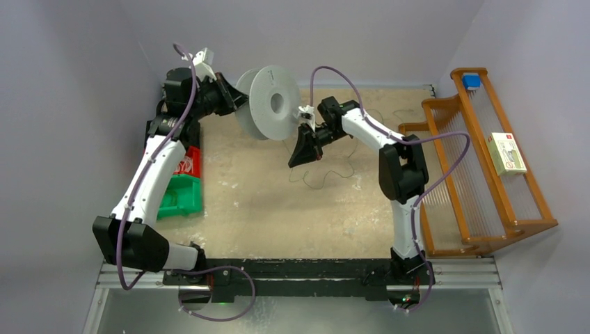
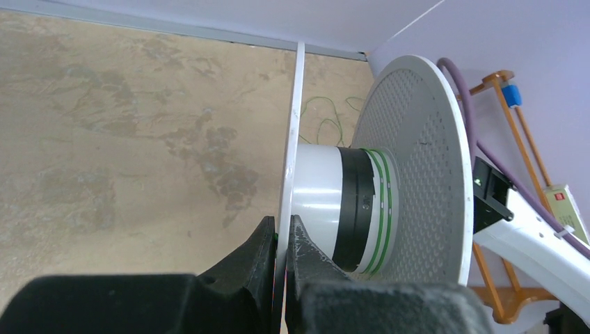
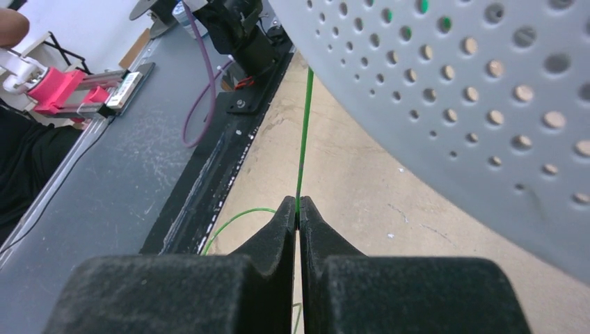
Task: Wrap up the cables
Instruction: Wrap the cable around the cable reel.
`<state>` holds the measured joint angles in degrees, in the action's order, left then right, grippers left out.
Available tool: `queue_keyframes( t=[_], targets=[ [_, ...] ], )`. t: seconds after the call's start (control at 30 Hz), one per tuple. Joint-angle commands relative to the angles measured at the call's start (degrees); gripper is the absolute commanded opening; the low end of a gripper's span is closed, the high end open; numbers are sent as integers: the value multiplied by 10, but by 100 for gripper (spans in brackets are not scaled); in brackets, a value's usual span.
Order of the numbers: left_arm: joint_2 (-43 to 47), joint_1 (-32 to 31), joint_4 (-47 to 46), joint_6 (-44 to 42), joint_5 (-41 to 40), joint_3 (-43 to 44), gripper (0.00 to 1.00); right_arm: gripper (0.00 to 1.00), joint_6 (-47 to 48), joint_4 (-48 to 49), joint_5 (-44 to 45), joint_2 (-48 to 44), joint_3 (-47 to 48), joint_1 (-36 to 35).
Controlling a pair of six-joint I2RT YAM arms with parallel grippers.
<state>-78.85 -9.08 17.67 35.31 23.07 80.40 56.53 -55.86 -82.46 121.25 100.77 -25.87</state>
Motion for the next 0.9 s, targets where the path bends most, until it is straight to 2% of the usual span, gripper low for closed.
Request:
queue_keyframes(
  t=[0.0, 0.17, 0.43, 0.63, 0.87],
  targets=[
    [48, 21, -134, 41, 44, 39, 0, 5, 12, -39, -2, 6, -12, 7],
    [54, 22, -137, 17, 98, 38, 0, 6, 5, -39, -20, 13, -9, 35],
    [53, 22, -98, -73, 218, 20, 0, 6, -7, -38, -60, 1, -8, 92],
    [56, 22, -14, -202, 230, 19, 0, 4, -23, -38, -57, -28, 2, 124],
    [67, 21, 62, -331, 201, 19, 0, 0, -56, -38, -35, -36, 50, 171]
  ],
)
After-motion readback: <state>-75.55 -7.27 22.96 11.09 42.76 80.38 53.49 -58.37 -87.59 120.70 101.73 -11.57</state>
